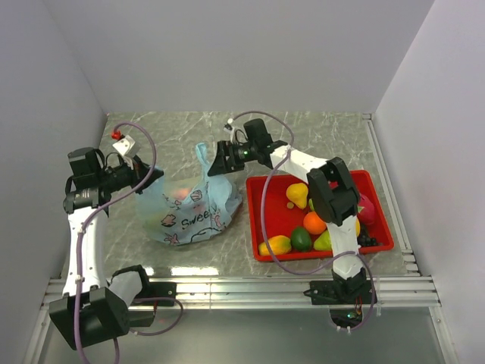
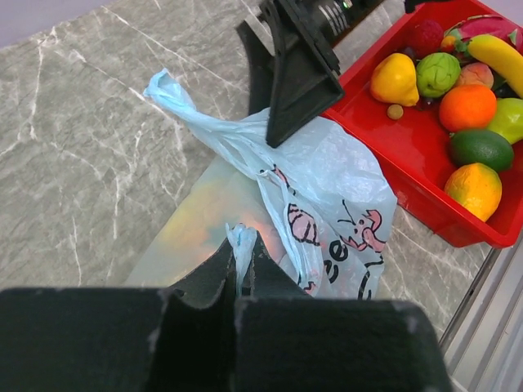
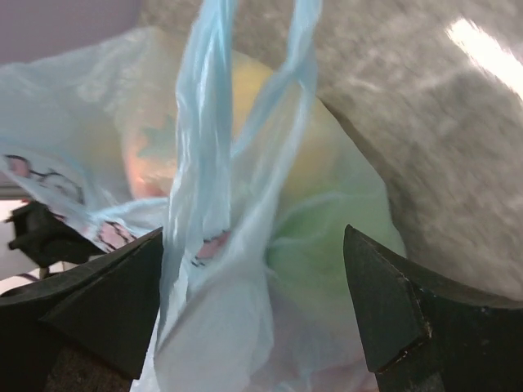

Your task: Place the fake fruits into the plastic bag and tie a complex knot

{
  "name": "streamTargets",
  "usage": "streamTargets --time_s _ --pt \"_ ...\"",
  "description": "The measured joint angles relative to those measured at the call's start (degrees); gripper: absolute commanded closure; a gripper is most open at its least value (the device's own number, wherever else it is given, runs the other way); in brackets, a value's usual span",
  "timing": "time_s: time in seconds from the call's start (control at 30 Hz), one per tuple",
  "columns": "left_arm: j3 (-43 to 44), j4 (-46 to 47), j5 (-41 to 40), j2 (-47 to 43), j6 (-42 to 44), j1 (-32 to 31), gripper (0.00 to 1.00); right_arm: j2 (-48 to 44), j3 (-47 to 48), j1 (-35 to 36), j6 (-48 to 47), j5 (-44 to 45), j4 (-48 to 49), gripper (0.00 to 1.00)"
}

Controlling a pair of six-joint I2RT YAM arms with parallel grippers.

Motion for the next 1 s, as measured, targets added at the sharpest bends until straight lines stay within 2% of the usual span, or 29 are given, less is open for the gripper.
streamTargets --time_s 0.07,0.17,0.2,0.27,0.3,0.37,0.4,0.47,0.5,0.53,0.57,0.63,0.67,0.7,0.87,0.97,1.0 --pt "-0.02 0.02 -0.24 0.00 -0.04 -0.57 1.00 0.66 1.29 0.24 1.92 -2.34 2.71 0.09" --pt "-0.02 0.50 -0.72 0.00 -0.57 -1.27 0.99 1.66 4.07 1.03 4.66 -5.38 6.27 0.19" --pt "-0.02 0.81 -0.87 0.00 -0.87 -1.46 0.99 2.16 5.18 1.38 5.16 -6.16 7.13 0.33" --pt "-0.02 1.57 -1.05 0.04 -1.38 -1.84 0.99 3.43 7.32 1.99 5.90 -7.32 8.57 0.47" --pt "-0.02 1.95 -1.03 0.04 -1.73 -2.03 1.00 4.17 8.26 2.16 6.14 -7.72 8.92 0.60" --pt "-0.02 3.04 -0.98 0.07 -2.75 -2.56 0.99 5.11 8.98 2.51 6.05 -8.04 9.07 0.72" --pt "-0.02 3.63 -0.94 0.09 -3.45 -3.02 0.99 5.42 8.98 2.67 5.79 -8.33 8.85 0.84" --pt "-0.02 4.76 -0.85 0.17 -4.68 -4.28 0.99 5.81 8.98 2.84 4.92 -8.72 7.91 0.92" --pt "-0.02 5.40 -0.85 0.28 -5.46 -5.20 1.00 5.81 8.98 2.95 4.48 -8.87 7.41 0.89" --pt "0.00 5.99 -0.85 0.39 -5.99 -6.16 0.99 5.81 8.98 3.06 4.04 -9.01 7.17 0.80" --pt "0.00 6.58 -0.92 0.50 -6.67 -7.10 1.00 5.79 9.01 3.13 3.39 -8.98 6.88 0.53" --pt "0.00 7.63 -0.96 0.59 -7.52 -8.44 0.99 5.77 9.20 3.21 1.57 -8.31 5.60 0.32" --pt "0.00 8.04 -0.98 0.63 -7.93 -8.96 0.99 5.73 9.20 3.23 0.83 -7.54 4.66 0.16" --pt "0.00 8.46 -1.03 0.68 -8.31 -9.29 1.00 5.62 9.20 3.23 0.04 -6.64 3.52 0.06" --pt "0.00 9.81 -1.16 0.68 -9.33 -9.68 1.00 3.80 8.76 3.30 -5.44 -0.81 -0.48 0.05" --pt "0.00 10.16 -1.33 0.68 -9.55 -9.81 1.00 3.82 10.49 3.41 -8.46 1.36 -3.72 0.28" --pt "0.00 10.19 -1.49 0.68 -9.68 -9.86 1.00 4.15 11.54 3.45 -8.96 1.27 -5.25 0.32"
